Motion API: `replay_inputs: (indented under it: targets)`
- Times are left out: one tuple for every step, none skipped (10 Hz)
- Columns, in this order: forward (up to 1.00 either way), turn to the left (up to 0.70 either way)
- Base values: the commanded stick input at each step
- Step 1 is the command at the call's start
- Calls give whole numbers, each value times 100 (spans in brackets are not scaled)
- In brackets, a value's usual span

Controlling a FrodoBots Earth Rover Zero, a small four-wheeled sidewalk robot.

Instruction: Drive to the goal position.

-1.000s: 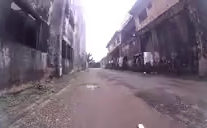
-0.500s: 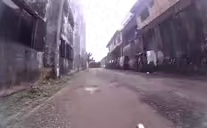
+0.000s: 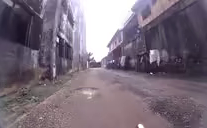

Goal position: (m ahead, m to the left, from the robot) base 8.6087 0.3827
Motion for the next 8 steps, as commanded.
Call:
replay_inputs:
  targets:
    - [70, 0]
    - [70, 0]
    - [70, 0]
    - [70, 0]
    - [70, 0]
    - [70, 0]
    - [70, 0]
    - [70, 0]
